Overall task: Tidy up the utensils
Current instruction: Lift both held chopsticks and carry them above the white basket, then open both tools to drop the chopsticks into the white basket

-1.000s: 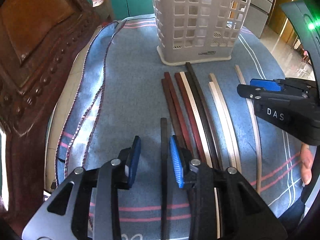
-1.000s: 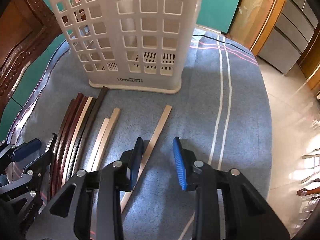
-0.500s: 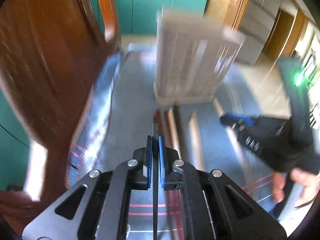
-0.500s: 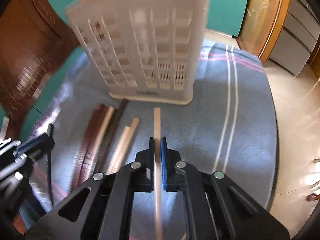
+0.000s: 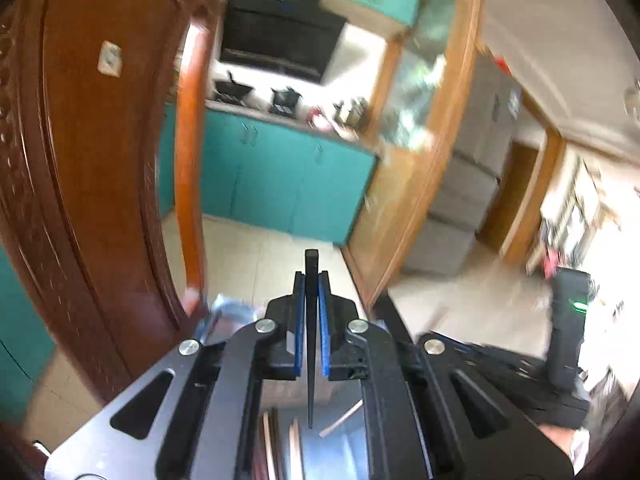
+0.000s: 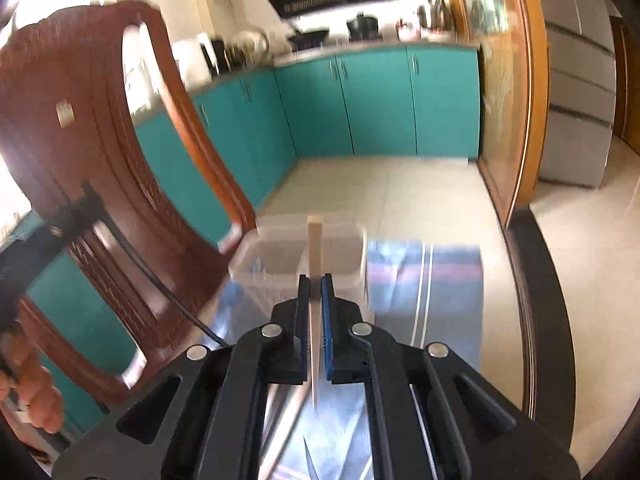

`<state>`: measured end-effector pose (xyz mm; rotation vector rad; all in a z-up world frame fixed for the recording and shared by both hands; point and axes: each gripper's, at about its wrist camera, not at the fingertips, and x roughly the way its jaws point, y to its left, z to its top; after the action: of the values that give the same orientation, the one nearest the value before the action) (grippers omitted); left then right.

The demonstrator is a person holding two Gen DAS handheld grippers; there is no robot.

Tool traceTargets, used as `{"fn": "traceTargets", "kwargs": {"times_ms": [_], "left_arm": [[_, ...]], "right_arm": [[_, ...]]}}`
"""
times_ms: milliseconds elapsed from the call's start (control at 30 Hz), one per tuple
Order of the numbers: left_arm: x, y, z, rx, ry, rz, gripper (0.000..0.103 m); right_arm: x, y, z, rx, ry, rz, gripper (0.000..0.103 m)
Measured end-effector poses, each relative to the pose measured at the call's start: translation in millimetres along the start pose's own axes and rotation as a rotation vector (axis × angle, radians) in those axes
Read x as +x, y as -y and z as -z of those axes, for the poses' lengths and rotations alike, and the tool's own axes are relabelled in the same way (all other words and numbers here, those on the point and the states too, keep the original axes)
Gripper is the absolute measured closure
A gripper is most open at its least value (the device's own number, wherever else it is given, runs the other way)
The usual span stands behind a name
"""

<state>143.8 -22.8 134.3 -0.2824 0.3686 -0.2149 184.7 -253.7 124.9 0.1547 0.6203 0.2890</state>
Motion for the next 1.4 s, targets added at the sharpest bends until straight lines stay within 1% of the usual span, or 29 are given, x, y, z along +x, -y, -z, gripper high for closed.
{"fn": "traceTargets", "kwargs": {"times_ms": [33, 67, 133, 167, 233, 333, 467, 533, 600, 667, 767, 900, 1000, 1033, 1100, 1133, 1167, 1233, 1267, 1333, 1400], "left_arm": [[2, -4, -4, -0.037, 0.027, -0.011, 0.096], [5, -11, -8, -0.098, 0.052, -0.019, 0.096], [9, -19, -11, -0.178, 0.094, -0.030, 0.096], [10, -23, -12, -0.218, 0.135, -0.035, 0.096], [7, -28, -14, -0.269, 0.199, -0.051, 0.096], [3, -31, -20, -0.295, 0.282, -0.081, 0.096], [5, -40, -31, -0.326, 0.302, -0.085, 0.096], [8, -41, -34, -0.329, 0.313, -0.105, 0.096], [13, -45, -29, -0.293, 0.316, -0.145, 0.096], [24, -41, -19, -0.254, 0.301, -0.172, 0.096], [42, -34, -4, -0.199, 0.258, -0.204, 0.096], [63, -29, 14, -0.157, 0.175, -0.205, 0.096], [67, -29, 23, -0.140, 0.149, -0.213, 0.096], [67, -28, 24, -0.134, 0.148, -0.217, 0.092], [65, -27, 26, -0.123, 0.141, -0.212, 0.079], [62, -27, 27, -0.117, 0.140, -0.212, 0.076], [59, -27, 29, -0.110, 0.137, -0.211, 0.071], [51, -28, 34, -0.094, 0.117, -0.208, 0.068], [48, -29, 38, -0.088, 0.103, -0.204, 0.067], [39, -31, 46, -0.072, 0.058, -0.196, 0.067], [29, -32, 63, -0.057, 0.006, -0.190, 0.067]], "right_arm": [[2, -4, -7, 0.003, 0.025, -0.004, 0.096], [-4, -5, -19, 0.007, 0.065, -0.006, 0.096], [-16, -5, -34, 0.015, 0.119, 0.002, 0.096], [-19, -3, -41, 0.024, 0.149, 0.004, 0.096], [-26, 3, -55, 0.050, 0.188, -0.002, 0.096], [-34, 8, -72, 0.070, 0.261, -0.002, 0.096], [-39, 12, -85, 0.106, 0.301, 0.017, 0.096], [-38, 11, -84, 0.101, 0.312, 0.034, 0.096], [-31, 9, -81, 0.083, 0.307, 0.054, 0.096], [-20, 6, -72, 0.067, 0.293, 0.068, 0.096], [4, 9, -55, 0.052, 0.238, 0.092, 0.096], [27, 10, -40, 0.038, 0.173, 0.108, 0.096], [35, 10, -31, 0.020, 0.145, 0.133, 0.096], [36, 10, -28, 0.017, 0.140, 0.138, 0.096], [34, 10, -25, 0.017, 0.138, 0.139, 0.090], [30, 10, -24, 0.018, 0.140, 0.139, 0.081], [24, 10, -22, 0.018, 0.150, 0.138, 0.072], [7, 10, -16, 0.019, 0.184, 0.138, 0.063], [0, 10, -13, 0.019, 0.196, 0.137, 0.060], [-22, 10, 1, 0.015, 0.224, 0.129, 0.059], [-37, 11, 18, 0.012, 0.229, 0.127, 0.059]]}}
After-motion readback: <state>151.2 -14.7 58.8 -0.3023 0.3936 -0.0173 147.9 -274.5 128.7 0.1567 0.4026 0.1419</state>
